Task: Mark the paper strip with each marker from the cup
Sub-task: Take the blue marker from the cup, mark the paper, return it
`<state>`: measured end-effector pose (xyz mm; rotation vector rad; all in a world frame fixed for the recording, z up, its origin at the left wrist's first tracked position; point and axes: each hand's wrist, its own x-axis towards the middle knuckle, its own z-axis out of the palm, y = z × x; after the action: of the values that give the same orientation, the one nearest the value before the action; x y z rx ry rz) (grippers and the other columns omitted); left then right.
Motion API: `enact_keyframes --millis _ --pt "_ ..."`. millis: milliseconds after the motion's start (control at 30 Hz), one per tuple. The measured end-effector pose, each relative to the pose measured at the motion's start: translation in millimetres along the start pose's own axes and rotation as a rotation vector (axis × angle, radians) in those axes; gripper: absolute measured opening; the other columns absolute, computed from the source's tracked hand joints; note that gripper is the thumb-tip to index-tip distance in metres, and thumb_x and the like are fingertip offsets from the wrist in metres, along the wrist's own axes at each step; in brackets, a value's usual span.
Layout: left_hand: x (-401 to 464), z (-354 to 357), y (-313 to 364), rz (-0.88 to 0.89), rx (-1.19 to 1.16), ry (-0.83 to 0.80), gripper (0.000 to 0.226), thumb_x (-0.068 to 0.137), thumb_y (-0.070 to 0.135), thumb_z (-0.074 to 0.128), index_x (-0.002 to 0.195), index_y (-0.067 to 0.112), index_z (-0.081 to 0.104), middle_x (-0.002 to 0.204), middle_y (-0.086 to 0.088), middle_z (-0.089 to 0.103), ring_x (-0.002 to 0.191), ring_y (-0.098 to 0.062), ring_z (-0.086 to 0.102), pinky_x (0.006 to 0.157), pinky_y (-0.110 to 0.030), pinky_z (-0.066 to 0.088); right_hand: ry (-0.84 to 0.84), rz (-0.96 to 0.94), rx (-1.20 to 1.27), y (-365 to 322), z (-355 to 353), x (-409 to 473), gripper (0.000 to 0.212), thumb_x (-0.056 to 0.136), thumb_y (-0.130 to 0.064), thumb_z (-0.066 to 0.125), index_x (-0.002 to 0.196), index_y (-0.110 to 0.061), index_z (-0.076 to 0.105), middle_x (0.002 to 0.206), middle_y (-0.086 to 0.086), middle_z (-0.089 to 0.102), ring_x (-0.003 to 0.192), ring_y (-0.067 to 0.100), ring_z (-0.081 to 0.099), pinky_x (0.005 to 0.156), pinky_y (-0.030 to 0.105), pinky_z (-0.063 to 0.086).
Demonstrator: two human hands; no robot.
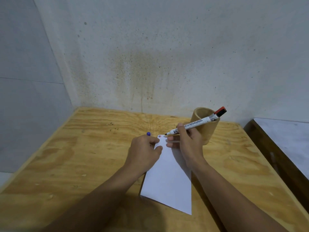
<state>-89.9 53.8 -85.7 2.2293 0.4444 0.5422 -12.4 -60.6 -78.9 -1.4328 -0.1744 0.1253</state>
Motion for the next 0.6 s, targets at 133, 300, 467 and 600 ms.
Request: enact_keyframes --millis 133,300,467,600 --pt "4 -4 -2 -0.047 0.039 -0.027 0.01 0.075 0.015 0.068 0.067 0.014 0.062 0.081 -0.013 0.071 0.077 -0.024 0.064 0.076 -0.042 0.056 -0.002 0.006 -0.005 2 4 1 0.024 0.101 -0.023 0.054 0.094 0.0 0.058 0.078 0.013 0.068 0.064 0.022 0.07 0.063 0.044 0.063" --pt "9 -8 2 -0.184 -0.084 -0.088 0.016 0.066 0.015 0.075 0.078 0.012 0.065 0.069 -0.003 0.063 0.071 -0.024 0.063 0.069 -0.037 0.053 0.011 0.023 0.023 2 9 1 0.025 0.101 -0.022 0.054 0.092 0.001 0.058 0.08 0.016 0.068 0.065 0.024 0.069 0.061 0.04 0.063" --pt "11 -2 9 -0.282 -0.102 -0.192 0.042 0.059 0.015 0.076 0.096 0.015 0.055 0.084 -0.001 0.064 0.078 -0.02 0.063 0.07 -0.037 0.052 0.062 0.024 0.035 -1 7 0 0.028 0.101 -0.023 0.052 0.095 0.003 0.06 0.08 0.016 0.07 0.059 0.02 0.068 0.056 0.037 0.062" --pt "13 0 14 -0.374 -0.213 -0.231 0.019 0.056 0.012 0.061 0.071 0.0 0.061 0.063 -0.006 0.055 0.056 -0.023 0.052 0.057 -0.032 0.04 0.09 0.001 0.063 -5 2 -1 0.027 0.102 -0.022 0.051 0.087 -0.002 0.061 0.075 0.011 0.07 0.056 0.017 0.067 0.058 0.039 0.062"
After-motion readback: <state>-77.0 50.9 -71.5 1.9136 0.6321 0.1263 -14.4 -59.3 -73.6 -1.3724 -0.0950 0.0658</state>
